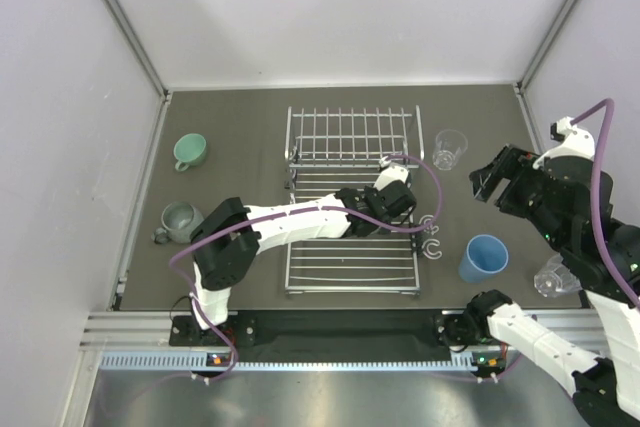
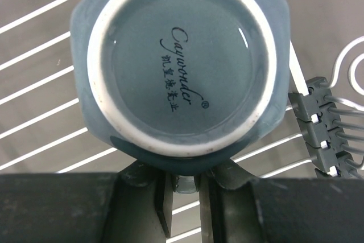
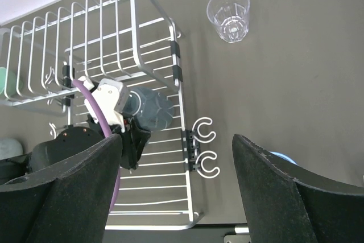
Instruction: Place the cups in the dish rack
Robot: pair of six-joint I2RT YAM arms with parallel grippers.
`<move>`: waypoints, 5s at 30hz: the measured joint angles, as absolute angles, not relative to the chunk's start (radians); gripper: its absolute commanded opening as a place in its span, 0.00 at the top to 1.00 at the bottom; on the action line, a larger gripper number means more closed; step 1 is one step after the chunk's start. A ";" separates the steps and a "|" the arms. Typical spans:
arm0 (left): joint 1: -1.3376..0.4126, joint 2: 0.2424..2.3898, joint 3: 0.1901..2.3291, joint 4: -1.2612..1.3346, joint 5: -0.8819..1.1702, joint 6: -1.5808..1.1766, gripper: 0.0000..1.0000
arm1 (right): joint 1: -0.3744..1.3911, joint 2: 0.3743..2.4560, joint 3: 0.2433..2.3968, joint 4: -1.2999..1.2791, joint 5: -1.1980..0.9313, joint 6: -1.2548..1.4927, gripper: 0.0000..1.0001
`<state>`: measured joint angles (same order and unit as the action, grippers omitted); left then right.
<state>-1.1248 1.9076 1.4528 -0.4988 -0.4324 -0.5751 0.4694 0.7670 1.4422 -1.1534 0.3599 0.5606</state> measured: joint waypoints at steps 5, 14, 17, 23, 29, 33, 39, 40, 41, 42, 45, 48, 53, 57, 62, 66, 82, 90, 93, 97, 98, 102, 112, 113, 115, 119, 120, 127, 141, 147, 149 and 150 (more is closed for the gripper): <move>-1.125 1.908 1.453 -0.494 -0.435 -0.576 0.84 | 0.469 0.762 1.442 -1.153 0.361 0.561 0.22; -1.125 1.908 1.453 -0.468 -0.443 -0.577 0.68 | 0.469 0.757 1.440 -1.154 0.361 0.561 0.21; -1.125 1.908 1.452 -0.455 -0.443 -0.578 0.66 | 0.469 0.754 1.438 -1.153 0.355 0.561 0.21; -1.125 1.905 1.436 -0.432 -0.443 -0.584 0.55 | 0.469 0.750 1.406 -1.155 0.338 0.561 0.21; -1.125 1.868 1.383 -0.415 -0.442 -0.599 0.44 | 0.469 0.751 1.363 -1.157 0.317 0.561 0.20; -1.125 1.826 1.353 -0.411 -0.435 -0.605 0.32 | 0.469 0.754 1.341 -1.157 0.308 0.561 0.20; -1.125 1.698 1.283 -0.410 -0.400 -0.616 0.28 | 0.469 0.756 1.333 -1.156 0.294 0.561 0.20; -1.125 1.665 1.268 -0.410 -0.395 -0.620 0.28 | 0.469 0.756 1.329 -1.154 0.293 0.561 0.20; -1.125 1.641 1.258 -0.411 -0.392 -0.624 0.28 | 0.469 0.756 1.326 -1.154 0.290 0.561 0.20; -1.125 1.610 1.243 -0.411 -0.389 -0.627 0.30 | 0.469 0.756 1.319 -1.153 0.289 0.561 0.20; -1.125 1.513 1.200 -0.422 -0.381 -0.631 0.33 | 0.469 0.756 1.301 -1.151 0.283 0.561 0.19; -1.125 1.401 1.160 -0.450 -0.376 -0.633 0.37 | 0.469 0.756 1.287 -1.148 0.282 0.558 0.19; -1.125 1.200 1.090 -0.530 -0.391 -0.635 0.44 | 0.469 0.758 1.269 -1.141 0.279 0.541 0.19; -1.085 1.054 1.080 -0.641 -0.441 -0.623 0.50 | 0.469 0.766 1.267 -1.132 0.279 0.524 0.19; -0.794 0.984 1.108 -0.736 -0.407 -0.537 0.51 | 0.469 0.769 1.257 -1.123 0.279 0.511 0.19; -0.561 0.983 1.180 -0.778 -0.385 -0.451 0.51 | 0.469 0.769 1.256 -1.122 0.279 0.506 0.19; -0.051 1.408 1.339 -0.789 -0.394 -0.469 0.50 | 0.469 0.795 1.257 -1.122 0.243 0.490 0.18; -0.039 1.415 1.212 -0.784 -0.508 -0.535 0.52 | 0.469 0.802 1.257 -1.122 0.240 0.474 0.18; -0.017 1.410 1.161 -0.786 -0.536 -0.566 0.52 | 0.469 0.801 1.257 -1.122 0.237 0.472 0.18; 0.034 1.415 1.151 -0.794 -0.548 -0.611 0.53 | 0.469 0.799 1.257 -1.121 0.234 0.472 0.18; 0.049 1.420 1.150 -0.793 -0.548 -0.620 0.54 | 0.469 0.800 1.257 -1.121 0.233 0.472 0.18; 0.100 1.455 1.124 -0.767 -0.529 -0.638 0.55 | 0.469 0.799 1.257 -1.116 0.226 0.472 0.17; 0.123 1.531 1.059 -0.724 -0.449 -0.666 0.57 | 0.469 0.785 1.249 -1.104 0.223 0.472 0.17; 0.123 1.535 1.059 -0.718 -0.447 -0.670 0.58 | 0.469 0.781 1.246 -1.104 0.223 0.472 0.17; 0.124 1.543 1.058 -0.716 -0.442 -0.678 0.60 | 0.469 0.776 1.242 -1.101 0.223 0.473 0.17; 0.127 1.566 1.039 -0.701 -0.430 -0.695 0.68 | 0.469 0.772 1.237 -1.098 0.219 0.475 0.18; 0.128 1.569 1.033 -0.699 -0.424 -0.704 0.72 | 0.469 0.772 1.237 -1.097 0.217 0.475 0.17; 0.135 1.574 1.017 -0.675 -0.382 -0.737 1.00 | 0.469 0.764 1.221 -1.091 0.200 0.474 0.18; 0.137 1.309 1.120 -0.738 -0.155 -0.791 1.00 | 0.469 0.766 1.217 -1.080 0.121 0.465 0.17; 0.137 1.174 1.276 -0.728 0.072 -0.869 1.00 | 0.469 0.752 1.174 -0.982 -0.047 0.444 0.19; 0.137 1.143 1.307 -0.717 0.154 -0.905 1.00 | 0.469 0.749 1.151 -0.936 -0.120 0.445 0.19; 0.137 1.126 1.316 -0.706 0.192 -0.929 1.00 | 0.469 0.748 1.143 -0.919 -0.147 0.446 0.20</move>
<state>0.1368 1.1259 1.3155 -0.7063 0.1921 -0.9287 0.4694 0.7483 1.1435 -0.9188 -0.1467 0.4458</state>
